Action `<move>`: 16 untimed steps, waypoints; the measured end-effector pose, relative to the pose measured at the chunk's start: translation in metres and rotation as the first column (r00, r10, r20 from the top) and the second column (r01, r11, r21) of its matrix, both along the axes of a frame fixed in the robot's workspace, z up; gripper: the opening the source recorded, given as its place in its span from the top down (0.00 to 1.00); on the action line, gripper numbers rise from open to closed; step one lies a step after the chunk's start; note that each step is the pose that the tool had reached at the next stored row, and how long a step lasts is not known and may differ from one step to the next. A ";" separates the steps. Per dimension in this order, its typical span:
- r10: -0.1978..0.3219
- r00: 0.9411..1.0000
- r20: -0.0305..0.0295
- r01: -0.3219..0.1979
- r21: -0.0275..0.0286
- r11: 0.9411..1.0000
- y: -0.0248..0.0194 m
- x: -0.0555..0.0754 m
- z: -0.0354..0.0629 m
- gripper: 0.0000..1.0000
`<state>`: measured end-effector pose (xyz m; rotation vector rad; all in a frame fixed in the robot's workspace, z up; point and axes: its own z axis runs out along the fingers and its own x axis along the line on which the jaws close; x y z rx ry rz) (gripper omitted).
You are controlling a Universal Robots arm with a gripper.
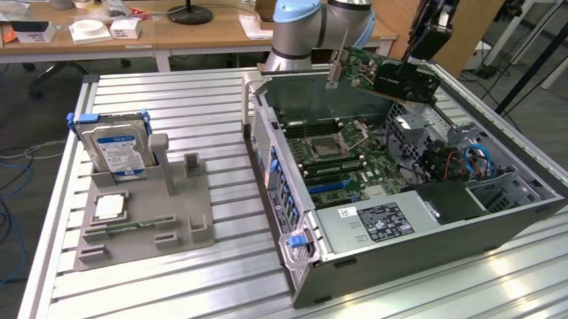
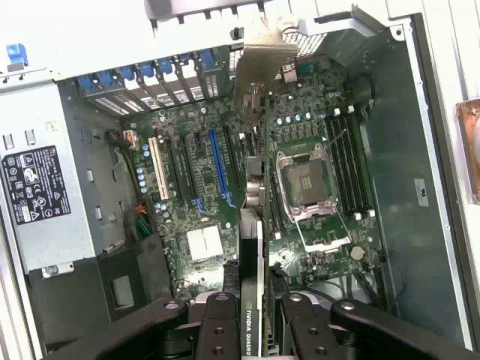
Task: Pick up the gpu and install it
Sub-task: 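Insert the gpu into the slot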
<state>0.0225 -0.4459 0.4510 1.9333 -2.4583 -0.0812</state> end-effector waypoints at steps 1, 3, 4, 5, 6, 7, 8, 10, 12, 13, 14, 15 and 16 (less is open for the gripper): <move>0.000 1.000 0.000 0.000 0.000 1.000 0.0000 0.000 0.0000 0.74; 0.000 1.000 0.000 0.000 0.000 1.000 0.0000 0.000 0.0000 0.74; 0.000 1.000 0.000 0.000 0.000 1.000 0.0000 0.000 0.0000 0.74; 0.000 1.000 0.000 0.000 0.000 1.000 0.0000 0.000 0.0000 0.74; 0.000 1.000 0.000 0.000 0.000 1.000 0.0000 0.000 0.0000 0.74; 0.000 1.000 0.000 0.000 0.000 1.000 0.0000 0.000 0.0000 0.74; 0.000 1.000 0.000 0.000 0.000 1.000 0.0000 0.000 0.0000 0.74; 0.000 1.000 0.000 0.000 0.000 1.000 0.0000 0.000 0.0000 0.74; 0.000 1.000 0.000 0.000 0.000 1.000 0.0000 0.000 0.0000 0.74; 0.000 1.000 0.000 0.000 0.000 1.000 0.0000 0.000 0.0000 0.74; 0.002 1.000 0.000 -0.002 0.000 1.000 0.0003 0.000 0.0000 0.74; 0.017 1.000 0.000 -0.017 0.000 1.000 0.0003 0.000 -0.0003 0.74; 0.035 0.999 0.000 -0.035 0.000 0.999 0.0002 0.000 -0.0006 0.74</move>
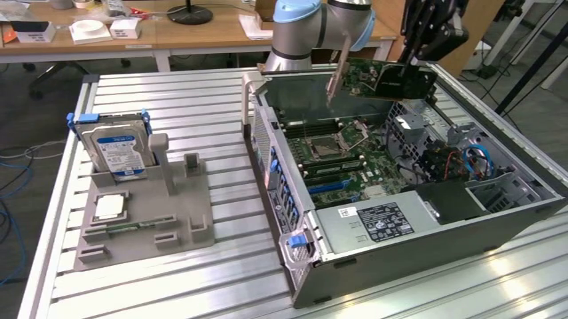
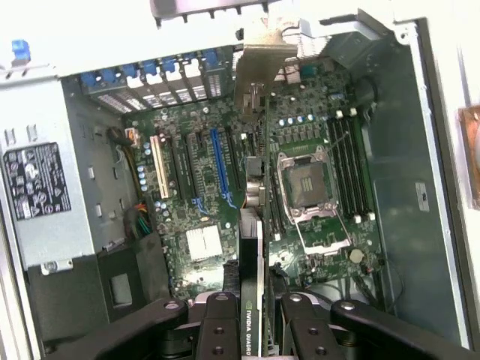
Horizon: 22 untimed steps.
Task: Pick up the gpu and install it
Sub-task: 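Insert the gpu into the slot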
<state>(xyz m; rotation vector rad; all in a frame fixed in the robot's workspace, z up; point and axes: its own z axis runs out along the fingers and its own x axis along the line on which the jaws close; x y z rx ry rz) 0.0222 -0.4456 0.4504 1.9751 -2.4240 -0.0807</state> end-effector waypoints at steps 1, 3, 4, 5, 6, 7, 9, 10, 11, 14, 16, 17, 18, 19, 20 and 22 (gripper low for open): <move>0.018 1.000 0.000 -0.018 0.000 1.000 0.0000 0.000 -0.0004 0.74; 0.055 0.998 0.000 -0.055 0.000 0.998 0.0000 0.000 -0.0013 0.74; 0.073 0.997 0.000 -0.073 0.000 0.997 0.0000 0.000 -0.0019 0.74; 0.091 0.996 0.000 -0.091 0.000 0.996 0.0000 0.000 -0.0025 0.74; 0.109 0.994 0.000 -0.109 0.000 0.994 0.0001 0.000 -0.0031 0.74; 0.126 0.992 0.000 -0.126 0.000 0.992 0.0001 0.000 -0.0036 0.74; 0.157 0.988 0.003 -0.157 -0.001 0.988 0.0001 0.000 -0.0055 0.74; 0.171 0.985 0.004 -0.171 -0.001 0.985 0.0001 0.000 -0.0066 0.74; 0.184 0.983 0.004 -0.184 -0.001 0.983 0.0001 0.000 -0.0077 0.74; 0.211 0.977 0.010 -0.211 -0.002 0.977 0.0001 0.000 -0.0107 0.74; 0.230 0.973 0.015 -0.230 -0.003 0.973 0.0001 0.000 -0.0145 0.74; 0.219 0.976 0.015 -0.219 -0.003 0.976 0.0000 0.000 -0.0164 0.74; 0.201 0.979 0.015 -0.201 -0.003 0.980 0.0001 0.000 -0.0179 0.74; 0.184 0.983 0.015 -0.184 -0.003 0.983 0.0001 0.000 -0.0194 0.74; 0.170 0.985 0.015 -0.170 -0.003 0.985 0.0001 0.000 -0.0209 0.74; 0.144 0.990 0.015 -0.144 -0.003 0.990 0.0007 0.000 -0.0247 0.74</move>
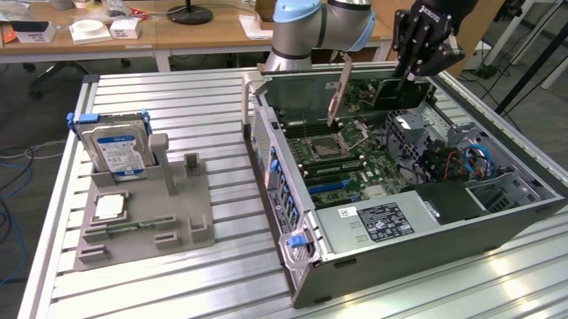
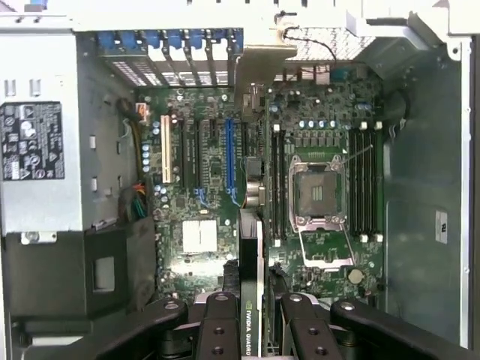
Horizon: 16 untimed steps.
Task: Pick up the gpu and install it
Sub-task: 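Insert the gpu into the slot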
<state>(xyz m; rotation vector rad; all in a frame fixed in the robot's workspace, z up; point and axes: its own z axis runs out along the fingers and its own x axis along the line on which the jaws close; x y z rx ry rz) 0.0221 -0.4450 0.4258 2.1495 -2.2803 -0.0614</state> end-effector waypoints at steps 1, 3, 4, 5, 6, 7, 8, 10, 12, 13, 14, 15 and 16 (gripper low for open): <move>-0.001 1.000 0.001 0.001 0.000 1.000 0.0017 -0.001 -0.0019 0.74; 0.001 1.000 0.002 -0.001 0.000 1.000 0.0038 -0.002 -0.0055 0.74; 0.004 1.000 0.004 -0.004 0.000 1.000 0.0047 -0.003 -0.0073 0.74; 0.006 1.000 0.005 -0.006 0.000 1.000 0.0056 -0.003 -0.0091 0.74; 0.007 1.000 0.006 -0.007 0.000 1.000 0.0060 -0.004 -0.0109 0.74; 0.008 1.000 0.008 -0.008 0.000 1.000 0.0066 -0.004 -0.0127 0.74; 0.009 1.000 0.010 -0.009 0.000 1.000 0.0073 -0.005 -0.0147 0.74; 0.011 1.000 0.013 -0.011 0.000 1.000 0.0079 -0.006 -0.0183 0.74; 0.012 1.000 0.016 -0.012 0.000 1.000 0.0082 -0.007 -0.0217 0.74; 0.013 1.000 0.018 -0.013 0.000 1.000 0.0083 -0.008 -0.0231 0.74; 0.014 1.000 0.019 -0.014 0.000 1.000 0.0083 -0.008 -0.0236 0.74; 0.015 1.000 0.019 -0.015 0.000 1.000 0.0083 -0.008 -0.0236 0.74; 0.015 1.000 0.019 -0.015 0.000 1.000 0.0083 -0.008 -0.0236 0.74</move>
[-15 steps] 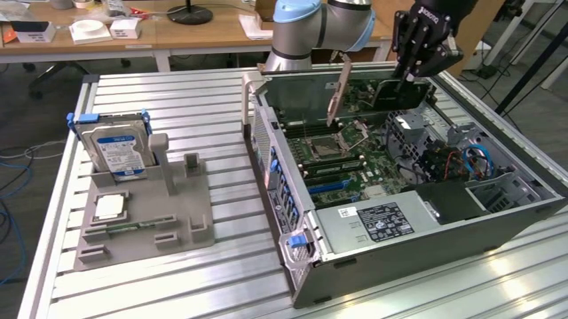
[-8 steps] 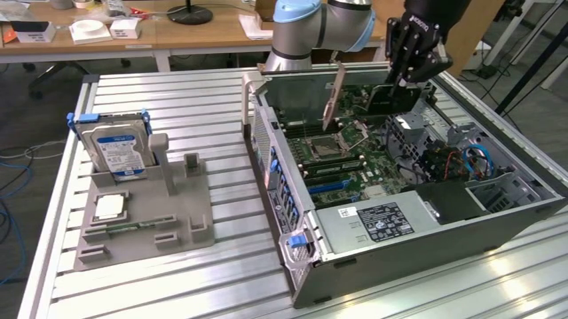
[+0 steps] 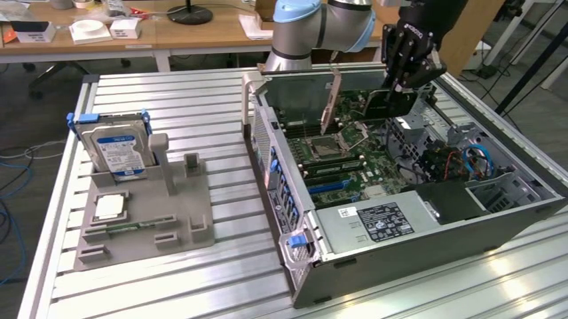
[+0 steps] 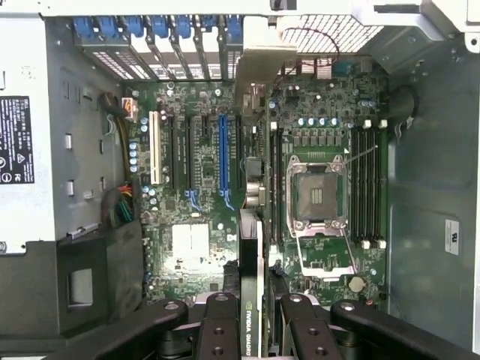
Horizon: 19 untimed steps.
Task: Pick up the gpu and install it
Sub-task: 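Insert the gpu into the slot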
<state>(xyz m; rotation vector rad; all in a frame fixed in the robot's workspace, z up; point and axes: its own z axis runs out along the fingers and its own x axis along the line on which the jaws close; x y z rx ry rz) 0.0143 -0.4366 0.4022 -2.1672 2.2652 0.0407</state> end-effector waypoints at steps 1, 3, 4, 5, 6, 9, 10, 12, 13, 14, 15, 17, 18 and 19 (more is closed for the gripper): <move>0.000 1.000 0.000 0.000 0.000 1.000 0.0000 0.000 0.0000 0.74; 0.000 1.000 0.000 0.000 0.000 1.000 0.0000 0.000 0.0000 0.74; 0.000 1.000 0.000 0.000 0.000 1.000 0.0000 0.000 0.0000 0.74; 0.000 1.000 0.000 0.000 0.000 1.000 0.0000 0.000 -0.0001 0.74; 0.000 1.000 0.000 0.000 0.000 1.000 0.0000 0.000 -0.0012 0.74; 0.000 1.000 0.000 0.000 0.000 1.000 0.0005 0.000 -0.0064 0.74; 0.000 1.000 0.000 0.000 0.000 1.000 0.0006 0.000 -0.0083 0.74; 0.000 1.000 0.000 0.000 0.000 1.000 0.0014 0.000 -0.0118 0.74; 0.000 1.000 0.000 0.000 0.000 1.000 0.0017 0.000 -0.0138 0.74; 0.000 1.000 0.000 0.000 0.000 1.000 0.0019 0.000 -0.0156 0.74; 0.000 1.000 0.001 0.000 0.000 1.000 0.0021 0.000 -0.0174 0.74; 0.000 1.000 0.001 0.000 0.000 1.000 0.0025 0.000 -0.0210 0.74; 0.000 1.000 0.001 0.000 0.000 1.000 0.0027 0.000 -0.0227 0.74; 0.000 1.000 0.001 0.000 0.000 1.000 0.0028 0.000 -0.0246 0.74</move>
